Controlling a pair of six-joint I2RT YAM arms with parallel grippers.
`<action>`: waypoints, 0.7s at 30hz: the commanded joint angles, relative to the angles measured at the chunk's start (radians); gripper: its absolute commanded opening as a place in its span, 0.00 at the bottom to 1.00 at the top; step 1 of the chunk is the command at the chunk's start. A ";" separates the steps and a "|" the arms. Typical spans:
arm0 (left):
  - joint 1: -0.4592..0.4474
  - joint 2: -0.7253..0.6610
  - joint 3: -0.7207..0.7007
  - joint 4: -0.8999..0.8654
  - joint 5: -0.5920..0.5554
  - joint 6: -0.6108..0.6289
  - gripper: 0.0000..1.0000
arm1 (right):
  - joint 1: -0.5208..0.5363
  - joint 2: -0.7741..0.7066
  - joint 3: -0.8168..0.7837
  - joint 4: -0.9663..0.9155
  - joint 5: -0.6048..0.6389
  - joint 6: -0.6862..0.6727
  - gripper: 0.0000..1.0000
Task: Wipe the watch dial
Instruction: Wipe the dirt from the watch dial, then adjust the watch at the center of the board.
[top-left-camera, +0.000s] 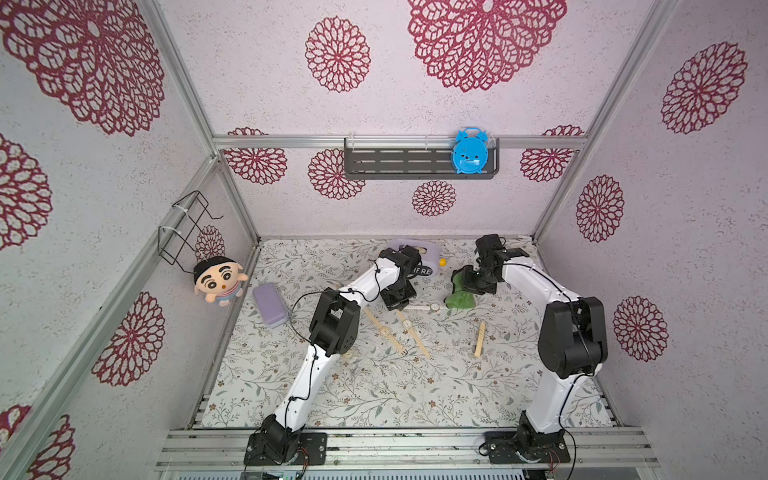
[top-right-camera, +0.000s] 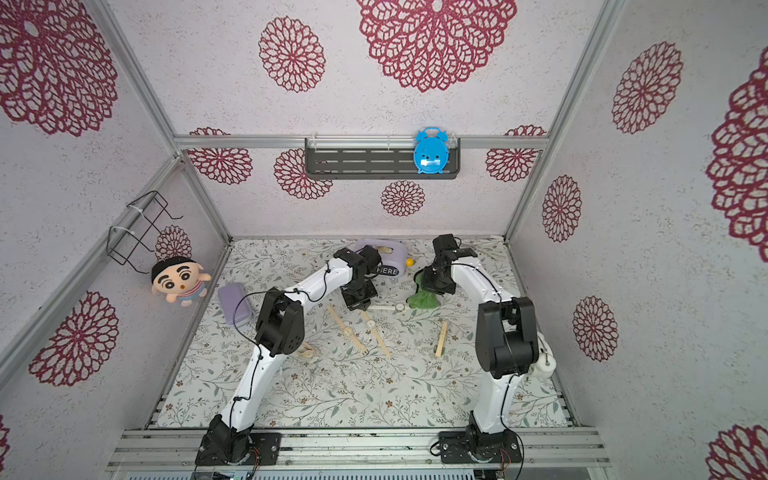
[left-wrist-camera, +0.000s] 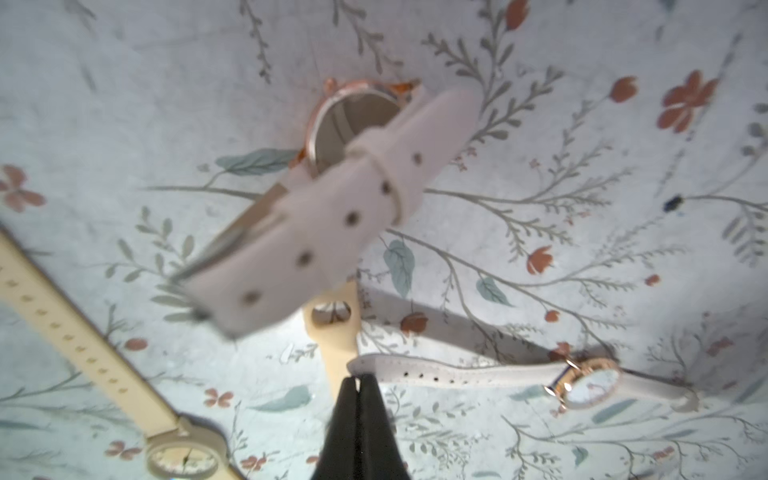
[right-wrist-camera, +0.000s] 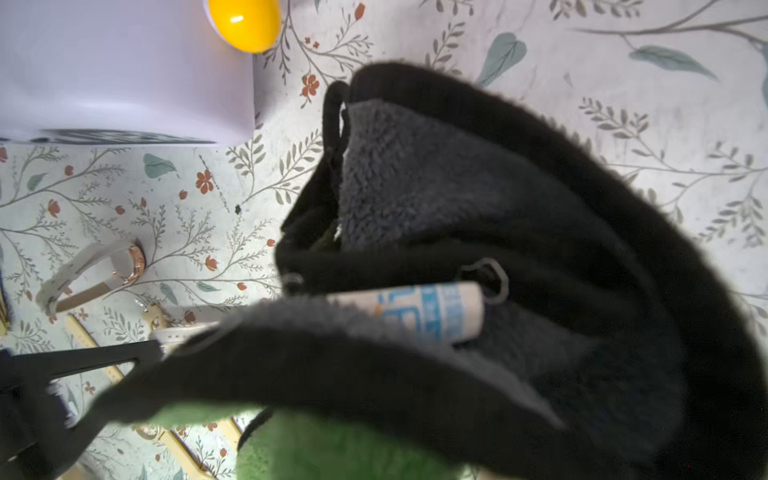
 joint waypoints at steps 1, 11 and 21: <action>-0.009 -0.077 -0.021 0.028 -0.029 0.037 0.11 | -0.004 -0.012 -0.032 0.020 0.003 0.016 0.00; -0.015 -0.130 -0.044 0.061 -0.010 0.060 0.59 | 0.003 0.067 -0.099 0.069 -0.027 0.012 0.00; -0.080 -0.143 0.044 -0.033 -0.062 0.164 0.99 | -0.010 -0.068 -0.045 0.034 -0.057 0.033 0.00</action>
